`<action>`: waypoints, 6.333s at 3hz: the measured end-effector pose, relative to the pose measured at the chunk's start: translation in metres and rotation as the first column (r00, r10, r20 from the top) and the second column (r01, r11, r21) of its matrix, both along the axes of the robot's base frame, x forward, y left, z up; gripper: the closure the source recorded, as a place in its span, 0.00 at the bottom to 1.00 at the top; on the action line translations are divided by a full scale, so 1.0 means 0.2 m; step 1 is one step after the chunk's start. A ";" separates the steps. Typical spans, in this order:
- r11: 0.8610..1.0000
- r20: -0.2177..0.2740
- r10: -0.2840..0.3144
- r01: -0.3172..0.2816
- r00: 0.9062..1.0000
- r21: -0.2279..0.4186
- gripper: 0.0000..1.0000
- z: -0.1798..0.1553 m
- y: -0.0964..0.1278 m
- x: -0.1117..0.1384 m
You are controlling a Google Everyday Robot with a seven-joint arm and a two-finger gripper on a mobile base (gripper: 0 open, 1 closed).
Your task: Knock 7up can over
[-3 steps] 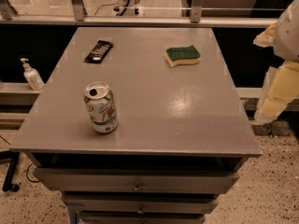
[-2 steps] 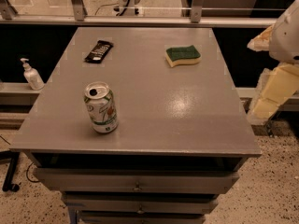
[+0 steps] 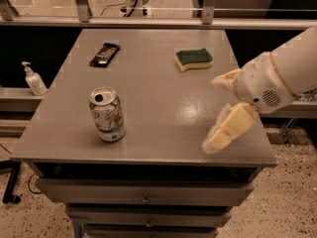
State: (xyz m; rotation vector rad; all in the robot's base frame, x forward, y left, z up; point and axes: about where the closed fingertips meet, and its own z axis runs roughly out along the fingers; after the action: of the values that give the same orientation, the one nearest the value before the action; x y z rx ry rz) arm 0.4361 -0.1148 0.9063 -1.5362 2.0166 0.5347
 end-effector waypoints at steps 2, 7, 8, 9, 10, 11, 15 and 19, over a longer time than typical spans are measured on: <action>0.932 0.014 0.134 -0.131 0.991 0.338 0.00 0.05 0.60 -0.08; 0.833 0.214 0.062 -0.169 0.975 0.527 0.00 -0.07 0.81 0.19; 0.805 0.209 0.050 -0.163 0.977 0.570 0.00 -0.13 0.87 0.20; 0.776 0.194 0.055 -0.164 0.980 0.609 0.00 -0.18 0.96 0.20; 0.750 0.185 0.077 -0.180 0.980 0.637 0.16 -0.20 1.04 0.20; 0.733 0.177 0.087 -0.184 0.980 0.655 0.40 -0.21 1.09 0.21; 0.917 0.185 0.106 -0.168 0.977 0.362 1.00 0.20 0.65 0.31; 0.865 -0.113 0.046 -0.096 0.993 -0.492 1.00 0.07 -0.09 0.50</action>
Offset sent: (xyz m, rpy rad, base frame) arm -0.0042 0.0656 -0.0146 0.2121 0.0048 0.0658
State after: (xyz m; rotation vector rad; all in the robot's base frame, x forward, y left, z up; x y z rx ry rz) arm 0.5367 -0.1325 0.9202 -1.9179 2.3015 0.1109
